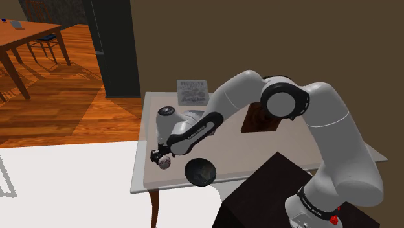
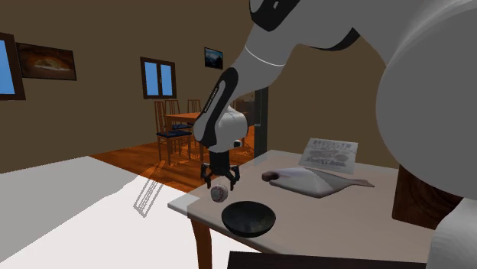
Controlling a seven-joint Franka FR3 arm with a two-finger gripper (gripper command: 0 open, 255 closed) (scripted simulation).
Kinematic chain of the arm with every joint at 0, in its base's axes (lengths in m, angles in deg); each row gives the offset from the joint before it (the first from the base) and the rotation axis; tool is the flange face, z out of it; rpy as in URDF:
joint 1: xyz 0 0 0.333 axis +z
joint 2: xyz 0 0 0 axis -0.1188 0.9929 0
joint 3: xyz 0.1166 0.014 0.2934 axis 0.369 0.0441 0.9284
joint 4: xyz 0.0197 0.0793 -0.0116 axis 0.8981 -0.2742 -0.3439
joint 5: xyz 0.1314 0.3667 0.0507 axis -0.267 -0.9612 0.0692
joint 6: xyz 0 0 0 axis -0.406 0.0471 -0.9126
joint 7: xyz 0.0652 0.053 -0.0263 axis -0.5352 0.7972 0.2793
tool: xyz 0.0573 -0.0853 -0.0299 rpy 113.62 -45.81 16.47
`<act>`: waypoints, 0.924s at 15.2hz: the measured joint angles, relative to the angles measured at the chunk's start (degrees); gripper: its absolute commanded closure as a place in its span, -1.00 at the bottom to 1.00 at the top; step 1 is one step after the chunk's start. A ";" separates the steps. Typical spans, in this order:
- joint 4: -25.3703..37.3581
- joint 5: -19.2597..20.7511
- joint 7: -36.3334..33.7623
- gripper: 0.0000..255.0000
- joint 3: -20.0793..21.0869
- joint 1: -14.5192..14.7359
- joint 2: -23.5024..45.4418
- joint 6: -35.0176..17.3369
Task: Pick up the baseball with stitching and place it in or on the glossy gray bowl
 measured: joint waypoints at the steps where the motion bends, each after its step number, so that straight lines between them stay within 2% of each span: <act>1: 0.22 0.14 -0.05 -1.00 -0.16 0.08 0.64 -0.43; 8: 0.93 0.33 -0.19 -1.00 -0.41 0.33 1.81 -0.93; 9: 0.93 0.33 -0.19 1.00 -0.41 0.33 1.81 -0.93; 14: 0.97 0.33 -0.20 1.00 -0.43 0.31 1.80 -0.94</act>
